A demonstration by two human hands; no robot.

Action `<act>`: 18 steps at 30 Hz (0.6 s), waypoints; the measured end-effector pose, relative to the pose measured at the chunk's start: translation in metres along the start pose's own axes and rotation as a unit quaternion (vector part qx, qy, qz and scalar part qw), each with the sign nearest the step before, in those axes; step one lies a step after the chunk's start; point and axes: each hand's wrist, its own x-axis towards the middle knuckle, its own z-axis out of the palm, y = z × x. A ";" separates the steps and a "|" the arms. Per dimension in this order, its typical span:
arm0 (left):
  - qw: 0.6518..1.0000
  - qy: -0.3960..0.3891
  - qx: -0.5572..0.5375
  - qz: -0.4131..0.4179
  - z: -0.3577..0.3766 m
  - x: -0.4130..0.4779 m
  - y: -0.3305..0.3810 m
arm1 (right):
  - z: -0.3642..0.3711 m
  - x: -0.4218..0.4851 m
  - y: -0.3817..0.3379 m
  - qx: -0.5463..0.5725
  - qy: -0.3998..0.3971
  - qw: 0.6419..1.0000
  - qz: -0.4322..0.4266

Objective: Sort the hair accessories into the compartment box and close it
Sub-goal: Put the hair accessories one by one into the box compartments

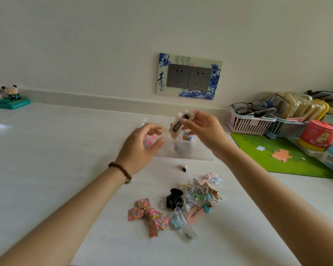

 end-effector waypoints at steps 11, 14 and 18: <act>0.970 -0.058 0.233 0.029 -0.010 0.007 -0.039 | 0.006 0.051 0.031 -0.326 -0.114 0.939 0.002; 0.971 -0.068 0.228 0.021 -0.008 0.007 -0.038 | 0.005 0.046 0.034 -0.366 -0.053 0.927 -0.063; 0.973 -0.093 0.210 0.024 -0.008 0.006 -0.042 | 0.001 0.017 0.012 -0.208 -0.064 0.973 -0.080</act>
